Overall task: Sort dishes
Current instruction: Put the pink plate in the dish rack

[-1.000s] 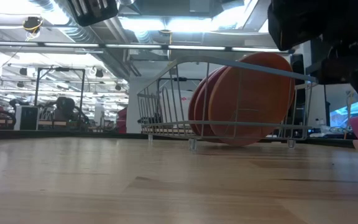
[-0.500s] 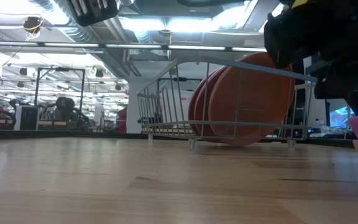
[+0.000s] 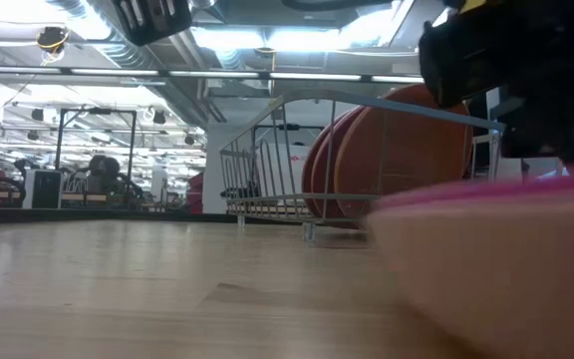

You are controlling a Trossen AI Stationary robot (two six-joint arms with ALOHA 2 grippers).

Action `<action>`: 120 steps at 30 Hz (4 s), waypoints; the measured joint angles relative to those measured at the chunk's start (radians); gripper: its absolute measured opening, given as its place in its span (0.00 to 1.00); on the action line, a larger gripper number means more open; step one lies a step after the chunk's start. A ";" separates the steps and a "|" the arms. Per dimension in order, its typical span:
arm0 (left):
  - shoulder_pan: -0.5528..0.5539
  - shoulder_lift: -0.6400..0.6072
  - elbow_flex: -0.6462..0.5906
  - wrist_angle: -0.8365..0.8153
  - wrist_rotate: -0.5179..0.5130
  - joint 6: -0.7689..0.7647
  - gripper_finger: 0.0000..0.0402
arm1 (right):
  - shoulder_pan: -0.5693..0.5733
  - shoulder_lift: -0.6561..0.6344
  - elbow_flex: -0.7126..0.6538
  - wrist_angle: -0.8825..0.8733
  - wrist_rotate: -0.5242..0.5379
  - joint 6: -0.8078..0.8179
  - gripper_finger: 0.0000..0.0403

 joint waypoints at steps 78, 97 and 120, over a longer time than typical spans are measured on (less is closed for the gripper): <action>0.100 0.016 0.000 -0.136 -0.051 -0.026 0.47 | -0.052 0.000 0.362 -0.253 0.454 0.053 0.01; 0.096 0.063 0.000 -0.154 -0.053 -0.090 0.46 | -0.052 0.000 0.362 -0.212 0.436 0.047 0.01; 0.086 0.071 -0.001 -0.166 -0.054 -0.189 0.03 | -0.052 -0.001 0.362 -0.185 0.373 0.055 0.05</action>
